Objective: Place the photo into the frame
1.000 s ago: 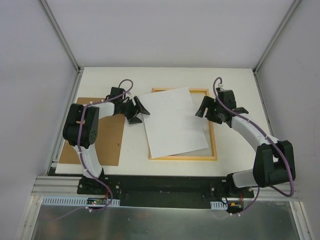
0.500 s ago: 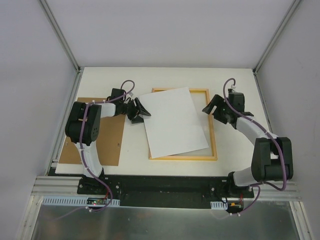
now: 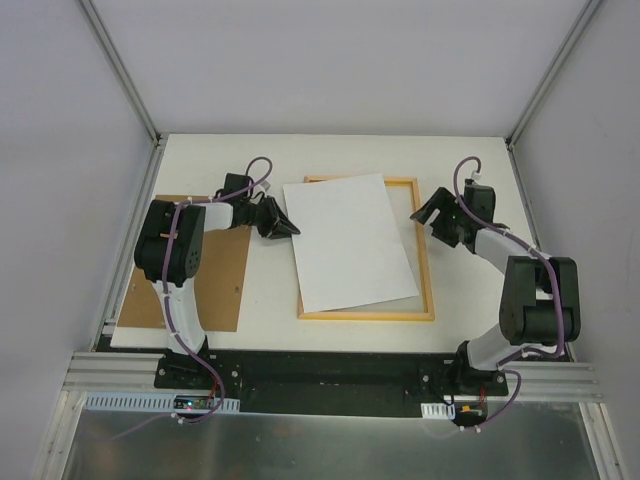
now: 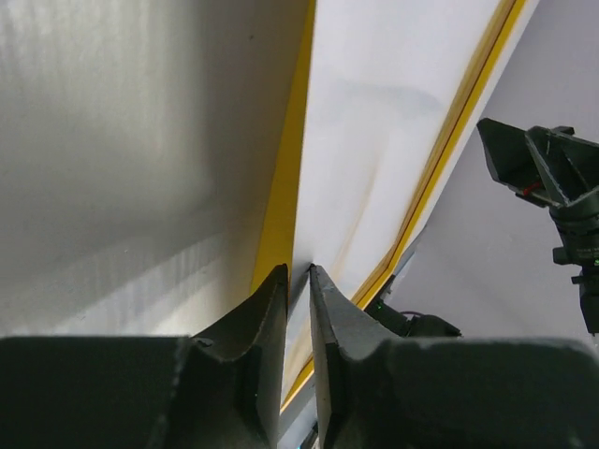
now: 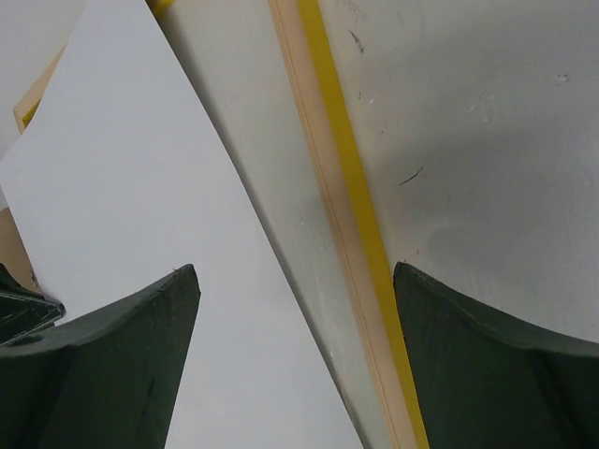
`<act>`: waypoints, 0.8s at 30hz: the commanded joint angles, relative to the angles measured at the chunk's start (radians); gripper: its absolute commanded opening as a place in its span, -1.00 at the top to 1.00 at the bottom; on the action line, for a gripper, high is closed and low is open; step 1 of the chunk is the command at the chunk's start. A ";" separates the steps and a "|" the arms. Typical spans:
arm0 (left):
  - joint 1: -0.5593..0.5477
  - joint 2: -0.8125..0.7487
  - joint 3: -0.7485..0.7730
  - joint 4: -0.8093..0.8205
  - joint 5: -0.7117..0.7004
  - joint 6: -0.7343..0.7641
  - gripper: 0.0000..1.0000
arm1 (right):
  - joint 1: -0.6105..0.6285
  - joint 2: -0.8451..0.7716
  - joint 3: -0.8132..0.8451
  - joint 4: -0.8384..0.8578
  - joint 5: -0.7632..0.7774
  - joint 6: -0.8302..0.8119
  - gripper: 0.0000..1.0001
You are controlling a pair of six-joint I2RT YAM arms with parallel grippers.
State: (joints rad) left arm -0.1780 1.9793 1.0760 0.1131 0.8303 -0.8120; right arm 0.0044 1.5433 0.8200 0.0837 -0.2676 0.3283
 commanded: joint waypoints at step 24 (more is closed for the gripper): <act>-0.009 0.092 0.323 -0.424 0.181 0.344 1.00 | -0.009 0.225 0.142 0.117 -0.133 0.057 -0.82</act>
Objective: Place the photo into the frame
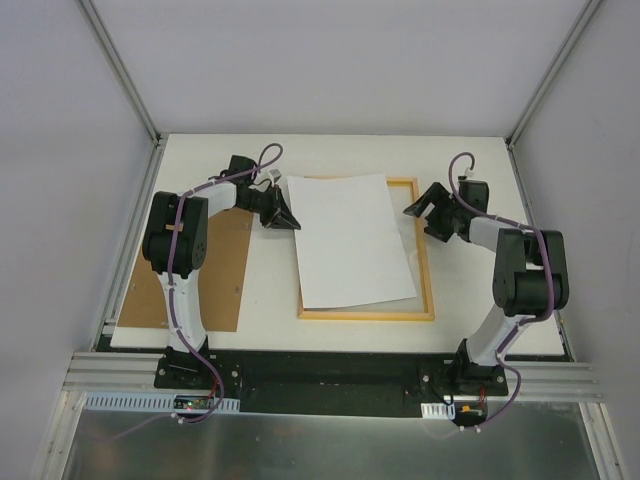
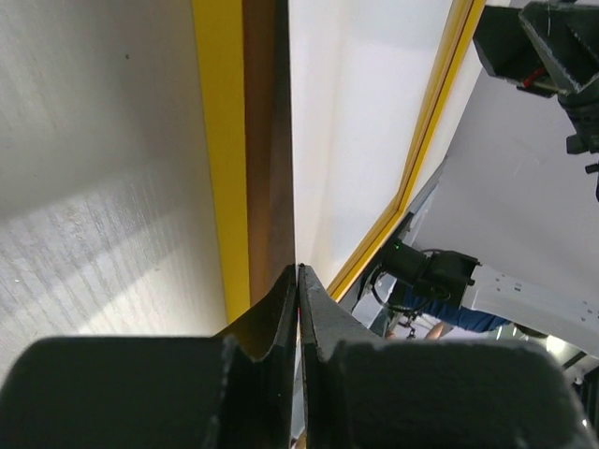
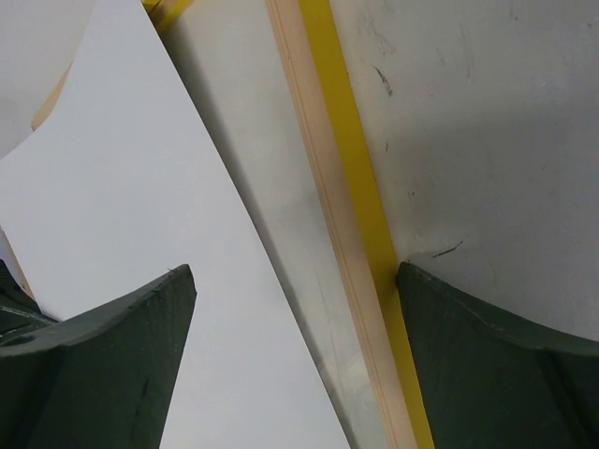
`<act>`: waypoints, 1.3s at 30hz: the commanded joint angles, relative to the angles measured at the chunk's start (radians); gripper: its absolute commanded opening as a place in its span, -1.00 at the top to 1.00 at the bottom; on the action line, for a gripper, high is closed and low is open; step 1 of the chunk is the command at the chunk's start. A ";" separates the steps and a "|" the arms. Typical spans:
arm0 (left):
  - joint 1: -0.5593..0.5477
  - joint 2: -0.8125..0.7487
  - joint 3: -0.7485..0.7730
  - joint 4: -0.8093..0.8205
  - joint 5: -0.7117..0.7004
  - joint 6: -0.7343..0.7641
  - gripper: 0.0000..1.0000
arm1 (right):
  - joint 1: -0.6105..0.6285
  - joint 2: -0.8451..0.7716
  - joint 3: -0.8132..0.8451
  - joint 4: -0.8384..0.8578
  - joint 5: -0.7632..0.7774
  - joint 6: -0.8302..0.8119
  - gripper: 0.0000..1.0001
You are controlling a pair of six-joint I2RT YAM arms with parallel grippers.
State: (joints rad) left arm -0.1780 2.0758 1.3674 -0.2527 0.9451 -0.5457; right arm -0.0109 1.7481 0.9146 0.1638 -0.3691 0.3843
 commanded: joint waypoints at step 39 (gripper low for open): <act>0.049 -0.072 0.214 -0.462 0.063 0.329 1.00 | 0.101 0.194 0.267 -0.090 -0.019 -0.107 -0.86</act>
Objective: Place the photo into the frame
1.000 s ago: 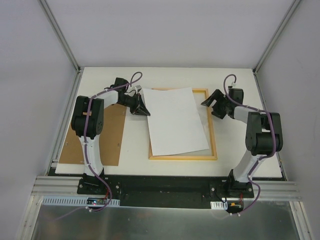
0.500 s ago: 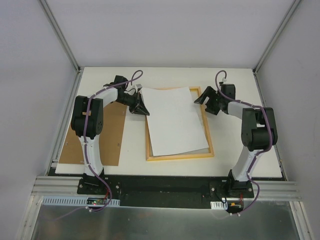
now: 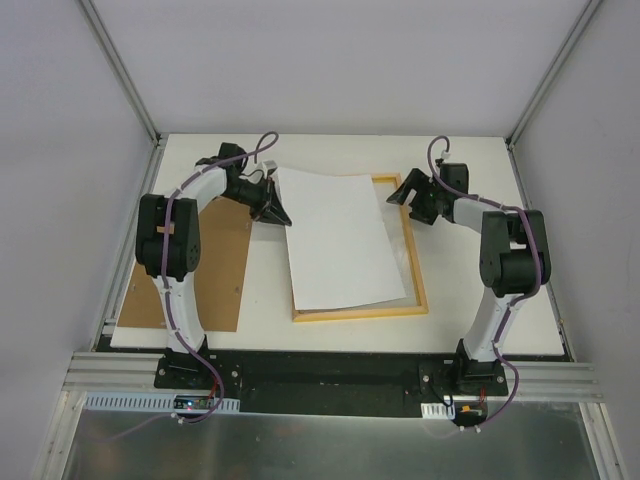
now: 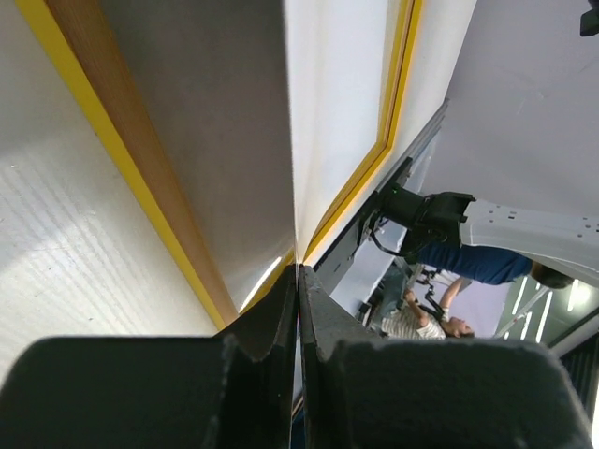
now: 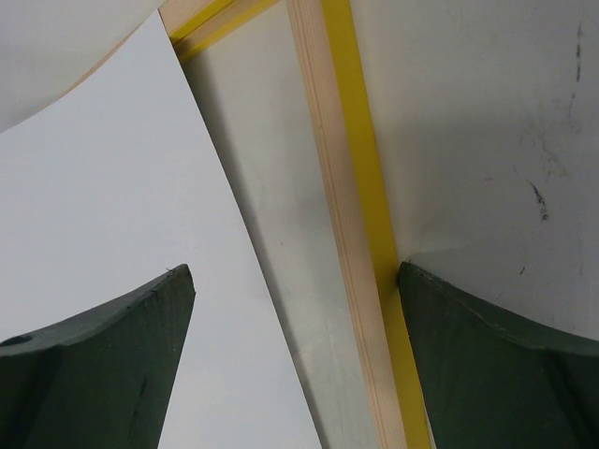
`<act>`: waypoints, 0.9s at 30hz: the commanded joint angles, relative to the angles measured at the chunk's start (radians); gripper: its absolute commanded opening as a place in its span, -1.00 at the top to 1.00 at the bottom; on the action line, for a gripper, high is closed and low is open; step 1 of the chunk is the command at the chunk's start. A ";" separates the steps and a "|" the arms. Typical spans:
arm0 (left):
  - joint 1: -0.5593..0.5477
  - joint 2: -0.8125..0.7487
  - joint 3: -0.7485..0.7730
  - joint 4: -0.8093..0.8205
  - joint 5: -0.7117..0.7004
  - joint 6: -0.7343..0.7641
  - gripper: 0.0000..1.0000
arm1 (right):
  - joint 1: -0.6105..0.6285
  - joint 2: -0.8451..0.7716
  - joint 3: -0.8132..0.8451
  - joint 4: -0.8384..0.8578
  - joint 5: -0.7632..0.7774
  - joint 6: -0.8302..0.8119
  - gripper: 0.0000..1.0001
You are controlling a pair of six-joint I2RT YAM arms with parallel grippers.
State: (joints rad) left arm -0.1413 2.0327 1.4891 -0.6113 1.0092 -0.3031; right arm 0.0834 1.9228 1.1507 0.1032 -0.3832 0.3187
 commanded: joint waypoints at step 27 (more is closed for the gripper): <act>-0.053 0.103 0.234 -0.232 -0.107 0.168 1.00 | 0.016 0.022 0.053 -0.054 -0.022 -0.058 -0.86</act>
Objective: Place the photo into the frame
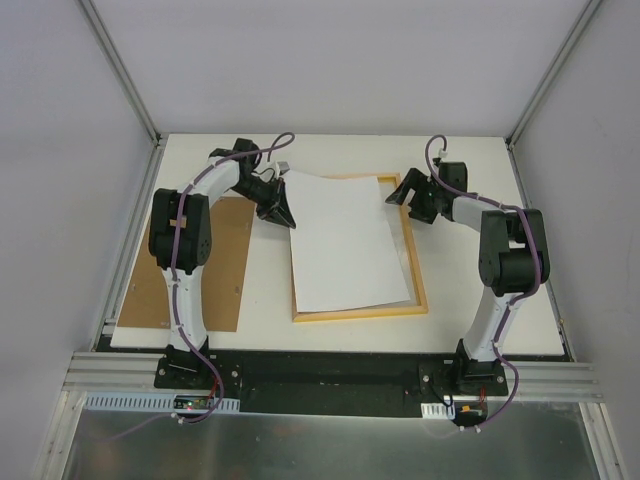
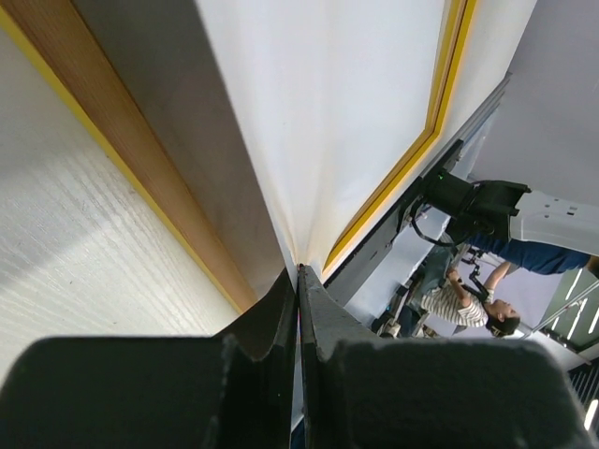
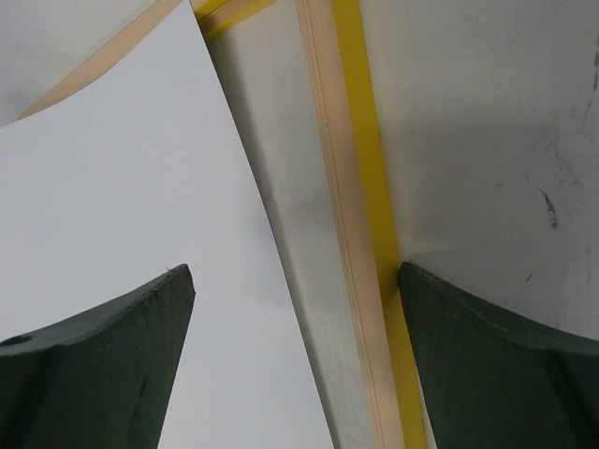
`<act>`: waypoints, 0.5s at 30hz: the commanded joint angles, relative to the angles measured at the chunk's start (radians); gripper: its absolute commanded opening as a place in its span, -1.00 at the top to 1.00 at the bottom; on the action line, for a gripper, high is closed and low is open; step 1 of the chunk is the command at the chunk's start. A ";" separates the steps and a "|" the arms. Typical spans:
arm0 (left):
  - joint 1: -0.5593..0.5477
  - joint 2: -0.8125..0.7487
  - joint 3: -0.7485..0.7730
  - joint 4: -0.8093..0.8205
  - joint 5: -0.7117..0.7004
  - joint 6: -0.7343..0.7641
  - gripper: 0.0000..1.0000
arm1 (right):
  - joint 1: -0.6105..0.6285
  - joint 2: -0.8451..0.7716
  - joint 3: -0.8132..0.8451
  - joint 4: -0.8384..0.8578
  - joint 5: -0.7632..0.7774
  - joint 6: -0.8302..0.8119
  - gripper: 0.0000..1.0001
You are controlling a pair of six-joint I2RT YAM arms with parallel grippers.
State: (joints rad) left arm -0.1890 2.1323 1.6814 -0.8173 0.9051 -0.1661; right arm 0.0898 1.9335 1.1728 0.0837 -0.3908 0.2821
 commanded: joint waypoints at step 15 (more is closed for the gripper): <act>-0.046 0.077 0.124 -0.031 -0.020 0.008 1.00 | 0.010 0.012 0.039 -0.052 -0.010 -0.035 -0.86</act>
State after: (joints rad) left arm -0.2268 2.2074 1.7798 -0.8200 0.9028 -0.1677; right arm 0.0906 1.9381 1.1858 0.0628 -0.3908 0.2687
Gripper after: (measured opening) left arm 0.002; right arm 0.930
